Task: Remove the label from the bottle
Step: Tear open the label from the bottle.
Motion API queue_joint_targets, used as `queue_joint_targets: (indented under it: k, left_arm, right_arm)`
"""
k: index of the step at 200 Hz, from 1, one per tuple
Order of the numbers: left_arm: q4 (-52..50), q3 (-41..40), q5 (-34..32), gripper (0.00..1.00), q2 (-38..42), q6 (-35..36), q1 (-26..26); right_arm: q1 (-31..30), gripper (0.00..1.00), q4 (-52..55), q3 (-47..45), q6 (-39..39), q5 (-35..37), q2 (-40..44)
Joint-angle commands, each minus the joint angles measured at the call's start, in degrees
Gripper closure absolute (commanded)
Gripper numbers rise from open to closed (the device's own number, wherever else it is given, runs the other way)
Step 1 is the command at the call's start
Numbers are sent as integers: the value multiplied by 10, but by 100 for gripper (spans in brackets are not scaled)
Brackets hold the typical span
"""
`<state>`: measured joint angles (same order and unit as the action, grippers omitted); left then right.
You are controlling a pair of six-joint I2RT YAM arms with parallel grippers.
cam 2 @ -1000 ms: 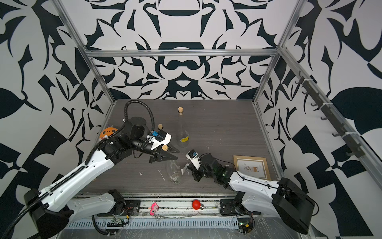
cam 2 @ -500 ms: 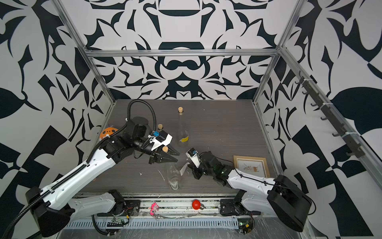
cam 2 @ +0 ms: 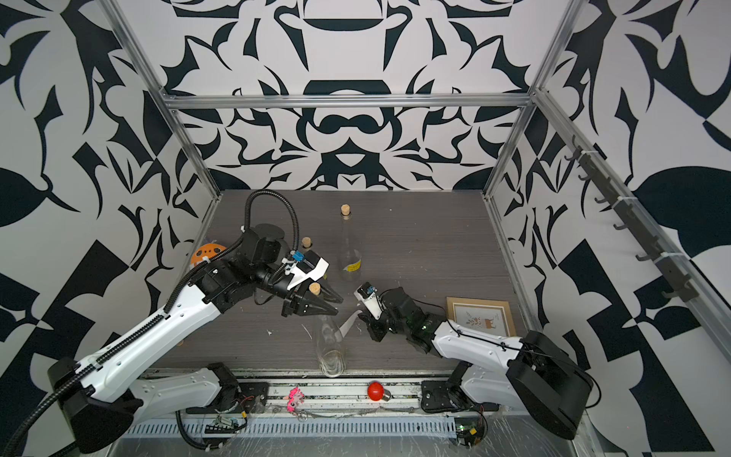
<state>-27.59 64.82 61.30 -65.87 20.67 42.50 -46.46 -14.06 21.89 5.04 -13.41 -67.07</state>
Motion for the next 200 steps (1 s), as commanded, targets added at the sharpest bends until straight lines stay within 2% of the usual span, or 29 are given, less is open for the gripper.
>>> queue_joint_targets:
  k: [1,167,200]
  left_arm:
    - [11,26,59,100,20,-28,4]
    - [28,28,94,100,52,-53,12]
    - [29,25,80,100,60,-54,13]
  right_arm:
    - [6,100,-6,29,-11,-5,2]
    - [12,100,52,88,-36,27,-21]
    - [13,100,74,94,-32,31,-5]
